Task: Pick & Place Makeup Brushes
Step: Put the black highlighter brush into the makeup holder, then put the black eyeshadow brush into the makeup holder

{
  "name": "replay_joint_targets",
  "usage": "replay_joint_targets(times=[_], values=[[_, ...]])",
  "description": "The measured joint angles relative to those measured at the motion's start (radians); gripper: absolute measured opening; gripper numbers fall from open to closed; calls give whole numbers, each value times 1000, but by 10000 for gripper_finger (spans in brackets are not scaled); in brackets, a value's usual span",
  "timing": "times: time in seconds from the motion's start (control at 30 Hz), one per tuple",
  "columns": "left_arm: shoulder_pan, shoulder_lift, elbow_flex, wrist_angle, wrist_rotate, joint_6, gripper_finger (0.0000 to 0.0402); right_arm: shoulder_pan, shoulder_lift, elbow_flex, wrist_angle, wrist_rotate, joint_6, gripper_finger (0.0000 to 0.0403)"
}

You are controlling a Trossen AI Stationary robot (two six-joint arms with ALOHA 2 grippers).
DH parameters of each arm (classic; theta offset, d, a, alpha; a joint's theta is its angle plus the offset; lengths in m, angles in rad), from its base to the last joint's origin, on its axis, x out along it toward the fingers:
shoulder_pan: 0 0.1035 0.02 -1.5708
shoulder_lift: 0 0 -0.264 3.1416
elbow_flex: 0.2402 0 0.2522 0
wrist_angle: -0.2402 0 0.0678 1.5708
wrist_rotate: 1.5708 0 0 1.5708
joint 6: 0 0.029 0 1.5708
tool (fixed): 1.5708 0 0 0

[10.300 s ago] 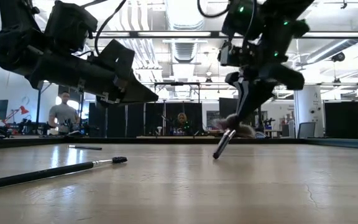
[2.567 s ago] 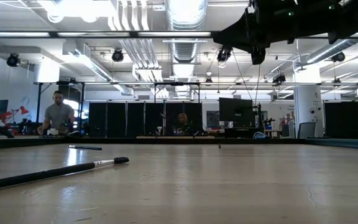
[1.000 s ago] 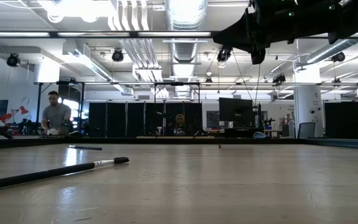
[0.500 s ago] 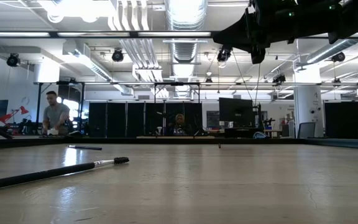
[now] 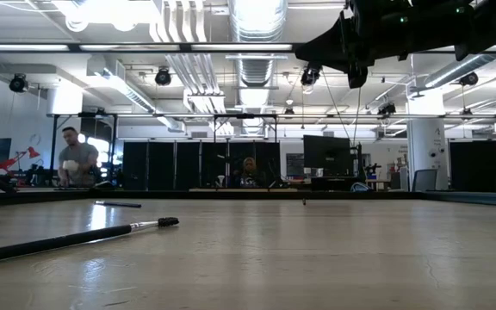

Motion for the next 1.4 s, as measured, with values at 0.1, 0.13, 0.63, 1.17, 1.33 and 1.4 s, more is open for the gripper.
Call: replay_joint_targets(times=[0.1, 0.13, 0.63, 1.17, 1.33, 1.4], values=[[8, 0, 0, 5, -2, 0, 0, 0, 0, 0, 0, 0, 0, 8], [11, 0, -1, 5, -2, 0, 1, 0, 0, 0, 0, 0, 0, 8], [67, 0, -2, 23, 69, 101, 64, 0, 0, 0, 0, 0, 0, 8], [83, 6, 1, 7, 20, 132, 65, 0, 0, 0, -1, -5, -19, 8], [144, -28, -3, 13, -16, 160, 65, 0, 0, 0, -3, -5, -34, 8], [175, -53, -6, 58, -70, 184, 63, 0, 0, 0, -10, -5, -47, 8]])
